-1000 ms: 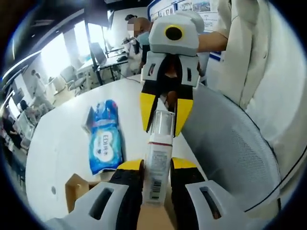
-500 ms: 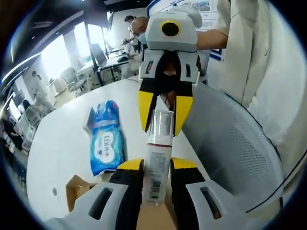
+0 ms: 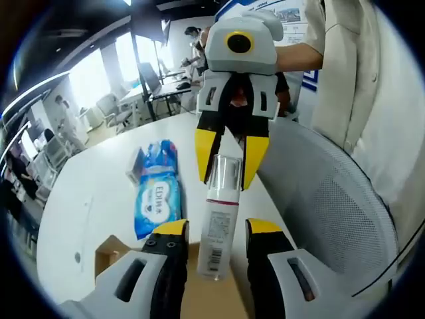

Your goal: Operate the shoe box by opening the lid, removing the specified soft item, and placing it in the target area until the item is outside and the box remains undamaged.

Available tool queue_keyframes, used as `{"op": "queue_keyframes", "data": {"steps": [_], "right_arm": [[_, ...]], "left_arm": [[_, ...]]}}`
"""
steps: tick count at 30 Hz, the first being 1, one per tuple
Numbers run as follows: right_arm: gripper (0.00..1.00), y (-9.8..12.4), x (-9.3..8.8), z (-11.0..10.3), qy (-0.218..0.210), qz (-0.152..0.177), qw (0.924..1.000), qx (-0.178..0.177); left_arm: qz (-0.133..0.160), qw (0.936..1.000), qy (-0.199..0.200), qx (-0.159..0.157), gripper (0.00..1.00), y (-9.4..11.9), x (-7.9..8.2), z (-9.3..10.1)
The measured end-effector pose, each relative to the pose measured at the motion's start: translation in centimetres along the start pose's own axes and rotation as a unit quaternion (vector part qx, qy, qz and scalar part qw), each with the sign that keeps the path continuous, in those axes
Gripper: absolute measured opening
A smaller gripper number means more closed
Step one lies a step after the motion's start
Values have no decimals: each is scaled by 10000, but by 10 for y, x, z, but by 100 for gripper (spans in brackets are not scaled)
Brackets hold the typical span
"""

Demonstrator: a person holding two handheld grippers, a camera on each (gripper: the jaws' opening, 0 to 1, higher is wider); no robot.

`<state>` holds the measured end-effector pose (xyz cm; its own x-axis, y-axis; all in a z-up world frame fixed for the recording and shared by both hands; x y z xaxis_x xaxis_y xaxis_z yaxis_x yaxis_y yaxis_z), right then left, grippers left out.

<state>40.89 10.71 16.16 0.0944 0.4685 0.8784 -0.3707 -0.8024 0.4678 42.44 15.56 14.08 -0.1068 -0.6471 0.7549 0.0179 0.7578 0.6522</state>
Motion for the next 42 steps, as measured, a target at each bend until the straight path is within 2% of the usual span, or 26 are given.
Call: {"op": "queue_keyframes", "data": {"steps": [5,8,9,15,21,26,35,42], "right_arm": [[16,-2,0,9,80,-89,9999,38],[16,-3,-1,16,133,-151,9998,50],[16,-3,-1,19,162,-193,9997,69],[16,-1,-3,37,293,-382,9988,128],[16,1,-4,57,473,-552,9973,137],[16,2,-4,75,579,-672,9960,117],[16,0,-8,107,758,-941,9926,131],[16,-2,-11,126,911,-1158,9889,182]], "left_arm": [[135,9992,251,264,40,10,-7,-5],[327,9970,462,527,44,19,-9,-11],[428,9956,570,613,45,23,-9,-12],[628,9883,936,1030,49,43,-20,-14],[726,9811,1195,1338,52,58,-31,-9],[942,9690,1499,1724,56,73,-35,-8],[1061,9515,1812,2247,64,97,-49,0],[1173,9348,2010,2681,69,115,-58,5]]}}
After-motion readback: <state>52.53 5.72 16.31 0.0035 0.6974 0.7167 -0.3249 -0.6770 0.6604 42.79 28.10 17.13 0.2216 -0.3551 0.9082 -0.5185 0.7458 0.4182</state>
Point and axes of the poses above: the point that each gripper's makers call its tool centre point, and the gripper's own axes: y roughly backward along the fingers, z roughly to its right, x roughly out of its top, the point moved 2 cm from there along y, roughly backward along the fingers, and after that the axes turned 1 degree about -x, right-handed, at the moved point
